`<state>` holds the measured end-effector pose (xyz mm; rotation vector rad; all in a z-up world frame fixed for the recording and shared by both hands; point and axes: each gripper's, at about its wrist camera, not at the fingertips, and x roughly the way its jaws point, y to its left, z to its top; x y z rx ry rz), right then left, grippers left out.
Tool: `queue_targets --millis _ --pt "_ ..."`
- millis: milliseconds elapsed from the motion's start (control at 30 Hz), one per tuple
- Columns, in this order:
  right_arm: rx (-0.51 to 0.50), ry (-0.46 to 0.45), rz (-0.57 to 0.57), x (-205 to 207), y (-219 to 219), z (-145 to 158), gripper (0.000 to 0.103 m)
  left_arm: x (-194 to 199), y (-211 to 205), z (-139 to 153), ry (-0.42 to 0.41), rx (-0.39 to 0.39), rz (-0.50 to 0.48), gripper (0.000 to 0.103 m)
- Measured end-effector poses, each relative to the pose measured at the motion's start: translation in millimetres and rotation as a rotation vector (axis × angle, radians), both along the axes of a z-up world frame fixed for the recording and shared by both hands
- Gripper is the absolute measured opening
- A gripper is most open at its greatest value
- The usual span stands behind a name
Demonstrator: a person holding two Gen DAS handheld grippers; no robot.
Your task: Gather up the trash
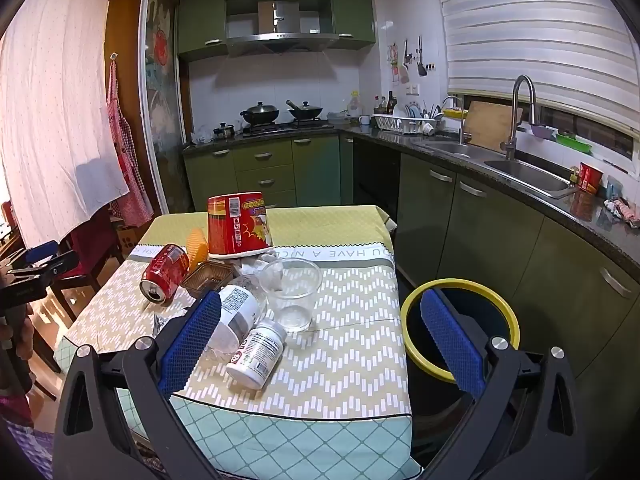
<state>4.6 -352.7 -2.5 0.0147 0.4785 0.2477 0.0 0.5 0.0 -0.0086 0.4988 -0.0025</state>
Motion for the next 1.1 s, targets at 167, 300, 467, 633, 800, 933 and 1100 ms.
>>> queue_targets --millis 167,300,467,633,800,933,1100 --pt "0.003 -0.004 0.0 0.7 -0.3 0.2 0.099 0.4 -1.4 -0.1 0.003 0.011 -0.005 0.097" --pt "0.005 -0.008 -0.003 0.2 -0.2 0.6 0.099 1.4 -3.5 0.6 0.004 0.009 -0.011 0.097" --pt "0.004 -0.001 0.0 1.7 -0.3 -0.2 0.099 -3.8 -8.9 12.0 0.0 0.011 -0.02 0.097" --pt "0.007 -0.001 0.0 1.5 -0.8 0.0 0.099 -4.3 -4.8 6.6 -0.005 0.01 -0.026 0.097" --pt "0.006 0.0 -0.001 2.4 -1.2 1.3 0.099 -4.6 -6.7 6.9 -0.006 0.013 -0.028 0.097" --pt "0.006 0.001 -0.001 3.2 -1.8 2.7 0.099 -4.2 -10.1 9.0 -0.004 0.016 -0.036 0.097" --pt "0.005 0.002 0.0 4.3 0.2 -1.4 0.099 -4.4 -10.6 8.4 -0.004 0.016 -0.035 0.097"
